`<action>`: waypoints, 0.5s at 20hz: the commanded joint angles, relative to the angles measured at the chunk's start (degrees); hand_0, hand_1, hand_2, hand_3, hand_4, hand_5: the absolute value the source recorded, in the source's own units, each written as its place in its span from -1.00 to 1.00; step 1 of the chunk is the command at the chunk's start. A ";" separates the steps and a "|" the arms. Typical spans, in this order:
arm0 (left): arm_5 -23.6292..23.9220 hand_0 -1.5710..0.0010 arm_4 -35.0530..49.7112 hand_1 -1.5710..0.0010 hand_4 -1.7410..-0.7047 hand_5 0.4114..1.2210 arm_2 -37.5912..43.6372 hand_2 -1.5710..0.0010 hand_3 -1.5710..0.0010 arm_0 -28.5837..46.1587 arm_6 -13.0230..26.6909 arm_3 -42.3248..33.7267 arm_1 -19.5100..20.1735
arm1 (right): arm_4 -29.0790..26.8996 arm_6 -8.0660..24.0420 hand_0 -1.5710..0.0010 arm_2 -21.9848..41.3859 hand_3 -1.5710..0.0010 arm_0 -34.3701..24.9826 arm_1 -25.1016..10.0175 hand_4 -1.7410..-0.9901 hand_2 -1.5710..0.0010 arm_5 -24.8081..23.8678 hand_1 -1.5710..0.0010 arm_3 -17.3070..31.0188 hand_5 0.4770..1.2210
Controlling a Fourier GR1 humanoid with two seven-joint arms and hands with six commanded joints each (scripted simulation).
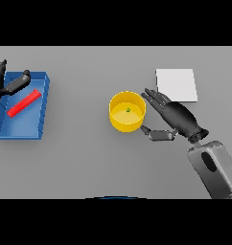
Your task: Pick up the red beaker and tilt it to pour out 1 green nut into yellow bowl. Pick up the yellow bowl and place it on the metallic measuring scale.
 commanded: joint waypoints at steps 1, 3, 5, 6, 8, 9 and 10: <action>0.12 1.00 0.16 1.00 0.83 -0.25 0.03 1.00 1.00 0.34 -0.35 -0.16 -0.06 | 1.23 -0.57 1.00 1.21 1.00 -1.92 -0.64 0.24 1.00 1.11 1.00 1.11 -0.49; 0.53 1.00 -0.32 1.00 0.83 -0.24 -0.46 1.00 1.00 0.60 -0.49 -0.22 -0.43 | 2.70 -2.35 1.00 3.02 1.00 -4.91 -1.69 0.26 1.00 2.98 1.00 2.69 -0.50; 0.65 1.00 -0.45 1.00 0.82 -0.23 -0.53 1.00 1.00 0.26 -0.06 -0.30 -0.42 | 3.72 -2.37 1.00 4.67 1.00 -7.99 -1.49 0.25 1.00 4.87 1.00 5.04 -0.52; 0.39 1.00 -0.37 1.00 0.82 -0.23 -0.44 1.00 1.00 0.27 -0.05 -0.26 -0.11 | 3.80 -2.68 1.00 5.42 1.00 -8.84 -1.24 0.24 1.00 5.84 1.00 5.69 -0.52; 0.26 1.00 -0.32 1.00 0.82 -0.24 -0.53 1.00 1.00 0.40 -0.23 -0.34 -0.11 | 5.31 -3.56 1.00 7.36 1.00 -11.15 -0.93 0.24 1.00 6.86 1.00 8.51 -0.48; 0.36 1.00 -0.54 1.00 0.82 -0.24 -0.71 1.00 1.00 0.37 0.19 -0.22 -0.17 | 5.63 -4.23 1.00 7.92 1.00 -12.32 -1.58 0.24 1.00 8.04 1.00 9.15 -0.46; 0.41 1.00 -0.44 1.00 0.82 -0.24 -0.65 1.00 1.00 0.72 -0.66 -0.84 0.04 | 5.94 -4.89 1.00 8.72 1.00 -13.45 -1.35 0.26 1.00 8.80 1.00 10.61 -0.45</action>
